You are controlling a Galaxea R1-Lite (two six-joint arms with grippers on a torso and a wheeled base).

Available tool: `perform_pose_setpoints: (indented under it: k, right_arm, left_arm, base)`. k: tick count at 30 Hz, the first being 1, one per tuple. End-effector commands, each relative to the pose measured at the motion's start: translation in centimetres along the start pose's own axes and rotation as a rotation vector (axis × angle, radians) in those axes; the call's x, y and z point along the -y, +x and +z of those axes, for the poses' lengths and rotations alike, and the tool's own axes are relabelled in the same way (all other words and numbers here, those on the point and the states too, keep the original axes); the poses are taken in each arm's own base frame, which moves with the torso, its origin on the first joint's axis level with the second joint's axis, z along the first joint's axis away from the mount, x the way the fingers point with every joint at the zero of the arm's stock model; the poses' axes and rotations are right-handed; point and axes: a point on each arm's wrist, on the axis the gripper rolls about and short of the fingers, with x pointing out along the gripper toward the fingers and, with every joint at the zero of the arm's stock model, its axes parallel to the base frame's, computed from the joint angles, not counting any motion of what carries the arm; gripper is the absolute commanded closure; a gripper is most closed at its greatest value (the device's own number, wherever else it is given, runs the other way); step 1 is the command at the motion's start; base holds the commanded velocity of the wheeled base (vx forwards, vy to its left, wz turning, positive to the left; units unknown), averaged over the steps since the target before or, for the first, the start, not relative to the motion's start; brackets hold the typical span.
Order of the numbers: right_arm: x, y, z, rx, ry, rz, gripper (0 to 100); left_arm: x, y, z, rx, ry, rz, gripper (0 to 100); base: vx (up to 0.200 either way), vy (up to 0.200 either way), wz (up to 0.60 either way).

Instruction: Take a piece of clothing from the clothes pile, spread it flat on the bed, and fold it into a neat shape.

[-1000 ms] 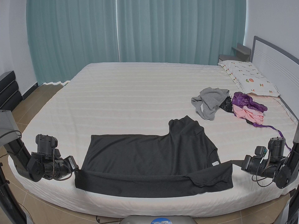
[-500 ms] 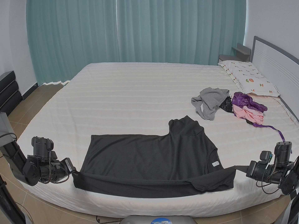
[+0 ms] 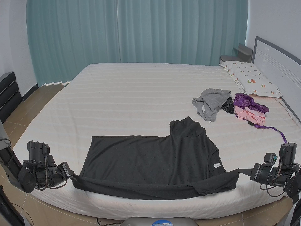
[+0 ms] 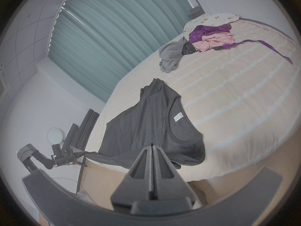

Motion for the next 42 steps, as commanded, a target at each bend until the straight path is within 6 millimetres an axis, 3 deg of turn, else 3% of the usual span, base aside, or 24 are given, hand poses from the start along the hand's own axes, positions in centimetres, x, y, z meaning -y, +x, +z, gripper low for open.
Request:
perform_pose_setpoints:
  k: [1, 6, 16, 22, 31, 42]
  right_arm:
    - [-0.2, -0.4, -0.4, -0.004, -0.002, -0.001, 100]
    - [-0.1, -0.4, -0.6, -0.021, 0.004, -0.013, 100]
    - [0.5, 4.1, 1.6, -0.021, -0.016, -0.028, 100]
    - [1.4, 7.0, 3.0, -0.016, -0.015, -0.045, 100]
    - [1.8, 8.8, 4.6, -0.025, 0.001, -0.061, 100]
    - [3.3, 11.9, 4.5, -0.074, 0.032, -0.083, 100]
  left_arm:
    - [-0.2, -0.5, -0.3, 0.0, -0.001, 0.001, 100]
    - [-0.3, -0.4, -0.5, -0.011, 0.006, 0.01, 100]
    - [0.4, 3.2, 1.6, -0.001, -0.002, 0.008, 100]
    - [0.2, 5.4, 1.9, -0.024, -0.005, 0.03, 100]
    - [0.0, 8.6, 2.5, -0.036, -0.009, 0.039, 100]
    - [-0.2, 11.2, 2.9, -0.041, -0.007, 0.048, 100]
  base:
    - [0.0, 0.0, 0.0]
    - [0.0, 0.0, 0.0]
    - [0.0, 0.0, 0.0]
    - [0.0, 0.0, 0.0]
    - [0.0, 0.0, 0.0]
    - [0.0, 0.0, 0.0]
